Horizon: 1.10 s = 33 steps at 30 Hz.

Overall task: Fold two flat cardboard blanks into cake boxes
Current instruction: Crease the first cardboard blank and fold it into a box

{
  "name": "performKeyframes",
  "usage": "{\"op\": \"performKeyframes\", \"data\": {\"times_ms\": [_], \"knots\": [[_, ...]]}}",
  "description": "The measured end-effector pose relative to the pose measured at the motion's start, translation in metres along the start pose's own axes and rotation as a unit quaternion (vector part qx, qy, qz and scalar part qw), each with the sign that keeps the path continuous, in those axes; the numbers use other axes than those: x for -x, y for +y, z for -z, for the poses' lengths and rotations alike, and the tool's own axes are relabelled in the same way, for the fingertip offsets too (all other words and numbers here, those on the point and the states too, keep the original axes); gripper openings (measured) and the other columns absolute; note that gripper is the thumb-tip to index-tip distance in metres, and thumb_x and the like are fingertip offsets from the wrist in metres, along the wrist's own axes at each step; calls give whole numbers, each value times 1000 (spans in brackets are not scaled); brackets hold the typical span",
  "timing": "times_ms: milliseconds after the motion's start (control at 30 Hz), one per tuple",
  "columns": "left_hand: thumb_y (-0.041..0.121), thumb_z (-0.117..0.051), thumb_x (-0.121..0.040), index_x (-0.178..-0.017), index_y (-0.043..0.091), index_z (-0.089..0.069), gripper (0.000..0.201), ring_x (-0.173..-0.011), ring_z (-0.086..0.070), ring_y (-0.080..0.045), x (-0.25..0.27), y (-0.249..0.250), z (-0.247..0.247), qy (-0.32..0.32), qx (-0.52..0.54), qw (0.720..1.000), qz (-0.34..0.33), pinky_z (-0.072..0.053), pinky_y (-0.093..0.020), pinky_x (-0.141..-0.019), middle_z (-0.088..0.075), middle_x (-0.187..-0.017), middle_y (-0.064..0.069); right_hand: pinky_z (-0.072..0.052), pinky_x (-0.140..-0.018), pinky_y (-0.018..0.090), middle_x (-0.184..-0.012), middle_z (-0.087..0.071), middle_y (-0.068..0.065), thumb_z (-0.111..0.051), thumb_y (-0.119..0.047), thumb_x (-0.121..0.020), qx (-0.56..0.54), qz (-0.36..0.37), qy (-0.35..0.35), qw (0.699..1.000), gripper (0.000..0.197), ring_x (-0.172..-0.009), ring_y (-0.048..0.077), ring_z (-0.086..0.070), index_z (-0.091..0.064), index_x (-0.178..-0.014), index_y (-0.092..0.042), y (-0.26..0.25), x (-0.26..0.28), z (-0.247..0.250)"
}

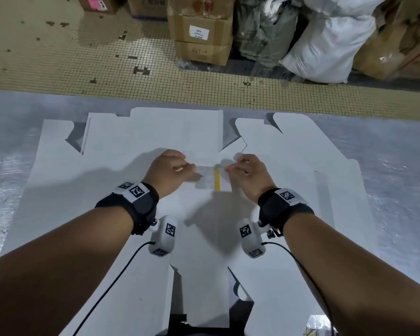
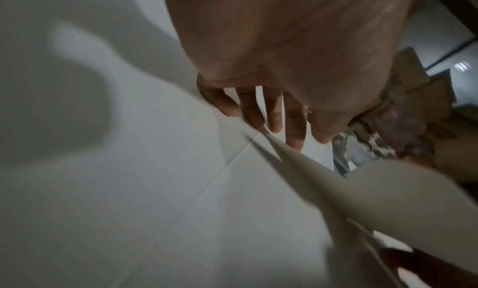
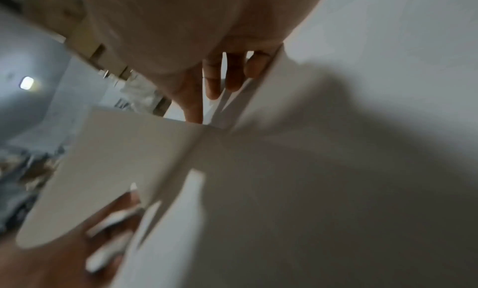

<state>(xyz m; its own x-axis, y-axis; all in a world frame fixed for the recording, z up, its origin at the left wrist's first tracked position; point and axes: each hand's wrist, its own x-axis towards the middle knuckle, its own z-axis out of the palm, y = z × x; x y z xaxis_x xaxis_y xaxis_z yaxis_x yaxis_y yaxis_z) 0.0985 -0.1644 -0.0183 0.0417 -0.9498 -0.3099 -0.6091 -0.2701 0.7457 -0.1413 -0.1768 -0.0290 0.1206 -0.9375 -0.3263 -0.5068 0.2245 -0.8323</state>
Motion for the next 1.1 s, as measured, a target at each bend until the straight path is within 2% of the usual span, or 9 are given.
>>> {"op": "performKeyframes", "data": {"times_ms": [67, 167, 367, 467, 533, 667, 767, 867, 1100], "knots": [[36, -76, -86, -87, 13, -79, 22, -97, -56, 1, 2, -1, -4, 17, -29, 999, -26, -35, 0, -81, -55, -114, 10, -42, -105, 42, -116, -45, -16, -69, -43, -85, 51, 12, 11, 999, 9, -120, 21, -48, -72, -79, -37, 2, 2, -4], [37, -86, -74, -85, 22, -75, 22, -110, -48, -9, 7, -2, -11, 33, -56, 997, -33, -42, -31, -95, -52, -112, 17, -38, -100, 34, -122, -39, -17, -75, -53, -76, 174, 8, 22, 984, 27, -117, 14, -38, -67, -95, -36, -2, 10, -13], [41, -74, -83, -114, 27, -70, 34, -129, -33, -14, 24, -11, -22, 41, -172, 981, -83, -32, -40, -103, -44, -141, 15, -30, -104, 43, -147, -35, -8, -62, -54, -85, 300, 51, 39, 952, 47, -130, 24, -29, -56, -127, -32, 5, 23, -29], [49, -58, -86, -122, 25, -67, 44, -127, -35, -15, 32, -25, -26, 36, -203, 969, -136, -38, -47, -99, -50, -139, 13, -39, -94, 50, -144, -46, -9, -43, -56, -88, 340, 101, 52, 934, 53, -123, 27, -35, -56, -130, -25, 9, 29, -35], [58, -45, -83, -127, 25, -65, 58, -128, -36, -16, 35, -27, -26, 37, -212, 965, -148, -39, -46, -98, -53, -137, 13, -41, -89, 51, -141, -49, -9, -33, -56, -88, 366, 121, 47, 922, 60, -120, 30, -37, -53, -134, -23, 10, 33, -38], [69, -30, -83, -139, 26, -53, 74, -132, -34, -18, 38, -22, -26, 25, -251, 958, -135, -33, -41, -99, -48, -142, 13, -33, -94, 50, -149, -34, -13, -31, -60, -96, 403, 119, 7, 908, 65, -127, 29, -28, -28, -152, -27, 12, 36, -34], [69, -28, -85, -147, 26, -42, 77, -132, -28, -19, 40, -20, -30, 15, -272, 953, -131, -30, -43, -99, -42, -147, 12, -30, -98, 49, -153, -24, -14, -34, -55, -99, 433, 107, -15, 895, 64, -131, 30, -23, -19, -155, -27, 10, 39, -34], [66, -28, -84, -146, 23, -45, 77, -128, -25, -21, 41, -20, -32, 0, -301, 945, -129, -33, -47, -97, -44, -144, 6, -29, -98, 49, -154, -24, -10, -36, -46, -99, 449, 108, -17, 887, 61, -134, 33, -24, -24, -153, -21, 7, 40, -39], [57, -29, -89, -144, 13, -45, 72, -131, -28, -22, 39, -26, -40, -10, -336, 928, -157, -38, -45, -94, -28, -145, 5, -18, -111, 42, -158, -15, -5, -31, -36, -103, 424, 119, -38, 897, 60, -143, 21, -13, -9, -157, -19, 6, 40, -45]]}}
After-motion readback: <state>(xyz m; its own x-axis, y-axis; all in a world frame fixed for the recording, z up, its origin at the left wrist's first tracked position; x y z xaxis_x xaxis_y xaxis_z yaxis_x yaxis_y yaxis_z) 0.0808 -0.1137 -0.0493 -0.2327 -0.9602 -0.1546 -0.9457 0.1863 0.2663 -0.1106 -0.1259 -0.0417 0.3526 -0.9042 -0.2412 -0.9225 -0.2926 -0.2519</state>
